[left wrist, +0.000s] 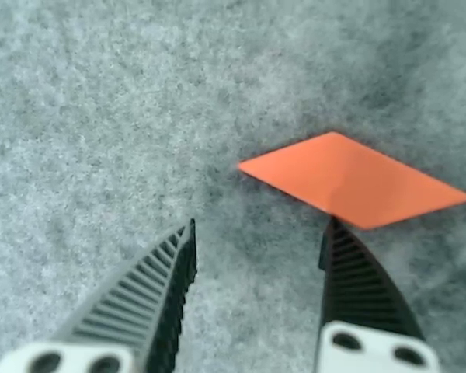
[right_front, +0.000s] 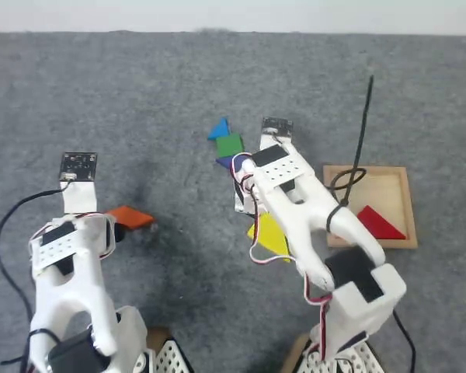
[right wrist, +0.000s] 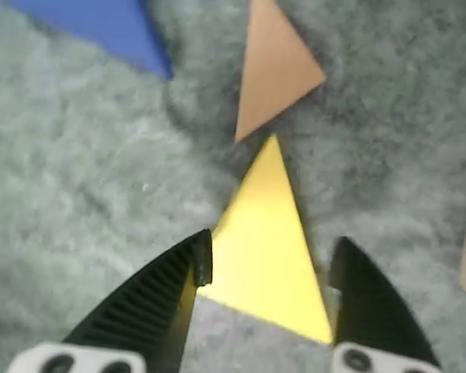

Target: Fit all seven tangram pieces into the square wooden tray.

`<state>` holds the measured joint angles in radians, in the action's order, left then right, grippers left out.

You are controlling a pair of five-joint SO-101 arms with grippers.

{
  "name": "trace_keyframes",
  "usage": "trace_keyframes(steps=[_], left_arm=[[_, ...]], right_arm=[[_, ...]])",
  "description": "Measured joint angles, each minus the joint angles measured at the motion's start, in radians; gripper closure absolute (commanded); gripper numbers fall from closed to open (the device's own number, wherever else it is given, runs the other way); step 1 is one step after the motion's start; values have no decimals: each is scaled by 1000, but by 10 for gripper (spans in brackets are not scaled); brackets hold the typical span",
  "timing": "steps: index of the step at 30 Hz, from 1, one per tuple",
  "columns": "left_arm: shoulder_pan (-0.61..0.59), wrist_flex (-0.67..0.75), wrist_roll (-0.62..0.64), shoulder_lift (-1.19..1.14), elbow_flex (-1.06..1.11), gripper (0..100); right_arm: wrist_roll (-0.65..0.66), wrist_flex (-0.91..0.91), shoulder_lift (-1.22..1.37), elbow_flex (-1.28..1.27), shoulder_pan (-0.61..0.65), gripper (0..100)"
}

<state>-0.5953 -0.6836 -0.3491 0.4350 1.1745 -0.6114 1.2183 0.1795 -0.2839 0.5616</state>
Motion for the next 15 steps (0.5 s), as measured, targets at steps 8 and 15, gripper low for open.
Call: trace_keyframes(steps=[8,15], left_arm=[[0,0,0,0,0,753],[0,0,0,0,0,753]], right_arm=[[60,-3,20,2,106,641],[63,-26,117,0,101,692]])
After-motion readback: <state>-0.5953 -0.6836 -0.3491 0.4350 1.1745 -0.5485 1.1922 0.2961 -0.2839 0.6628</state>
